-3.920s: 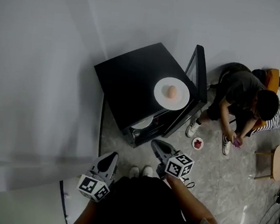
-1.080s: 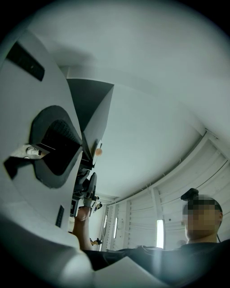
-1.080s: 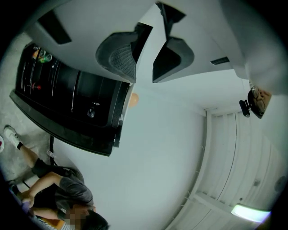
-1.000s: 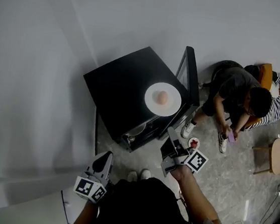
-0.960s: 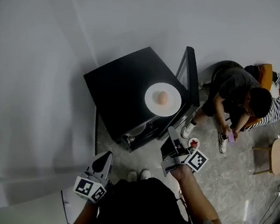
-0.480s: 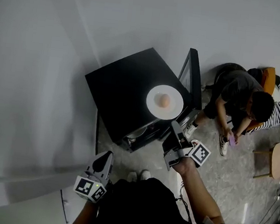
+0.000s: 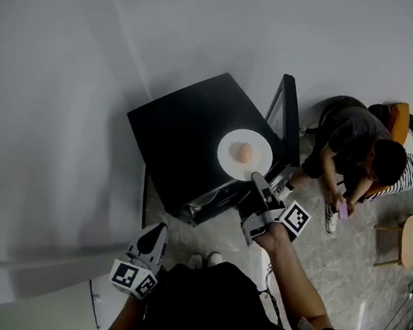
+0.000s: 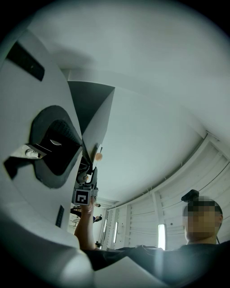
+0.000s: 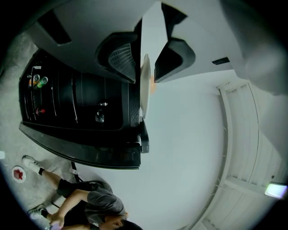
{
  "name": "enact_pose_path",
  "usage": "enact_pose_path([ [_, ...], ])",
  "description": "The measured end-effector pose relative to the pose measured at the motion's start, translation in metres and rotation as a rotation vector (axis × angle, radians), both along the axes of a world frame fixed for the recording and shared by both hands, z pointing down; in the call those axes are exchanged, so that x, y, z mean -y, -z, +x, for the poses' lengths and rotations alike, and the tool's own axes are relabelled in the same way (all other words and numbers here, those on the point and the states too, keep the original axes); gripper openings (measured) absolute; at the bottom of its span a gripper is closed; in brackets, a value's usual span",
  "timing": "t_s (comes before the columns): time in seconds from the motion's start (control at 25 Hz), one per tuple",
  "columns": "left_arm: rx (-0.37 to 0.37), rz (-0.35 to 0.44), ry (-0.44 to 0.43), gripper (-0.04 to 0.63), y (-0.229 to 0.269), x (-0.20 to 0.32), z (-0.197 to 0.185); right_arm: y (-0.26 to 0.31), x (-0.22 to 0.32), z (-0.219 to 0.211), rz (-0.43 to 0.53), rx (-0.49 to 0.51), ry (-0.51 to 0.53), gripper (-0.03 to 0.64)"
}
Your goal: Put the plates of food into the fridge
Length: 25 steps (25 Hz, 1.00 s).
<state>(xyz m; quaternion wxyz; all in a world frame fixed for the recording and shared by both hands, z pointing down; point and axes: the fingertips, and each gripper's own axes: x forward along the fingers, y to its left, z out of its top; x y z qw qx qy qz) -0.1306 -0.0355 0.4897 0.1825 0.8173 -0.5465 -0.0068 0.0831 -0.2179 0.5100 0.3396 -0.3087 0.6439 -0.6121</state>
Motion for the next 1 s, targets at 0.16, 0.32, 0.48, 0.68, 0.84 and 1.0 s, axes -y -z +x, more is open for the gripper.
enact_pose_path([
  [0.16, 0.000, -0.004, 0.003, 0.025, -0.002, -0.001, 0.000, 0.001, 0.005, -0.001, -0.018, 0.035, 0.001, 0.096],
  [0.32, -0.012, -0.021, 0.005, 0.025, -0.008, -0.003, 0.001, 0.003, 0.003, -0.001, -0.012, 0.037, 0.023, 0.055],
  [0.48, -0.014, -0.014, -0.001, 0.025, -0.007, -0.005, 0.000, 0.003, -0.004, 0.004, -0.009, 0.033, 0.026, 0.054],
  [0.68, -0.016, -0.011, -0.019, 0.025, -0.010, -0.008, 0.004, 0.002, -0.020, 0.014, 0.005, 0.039, 0.027, 0.054],
  [0.84, -0.014, -0.010, -0.042, 0.025, -0.005, -0.020, 0.014, 0.011, -0.047, 0.027, 0.035, 0.039, 0.043, 0.049],
  [1.0, -0.015, -0.023, -0.062, 0.024, -0.011, -0.021, 0.018, 0.005, -0.060, 0.034, 0.030, 0.050, 0.040, 0.049],
])
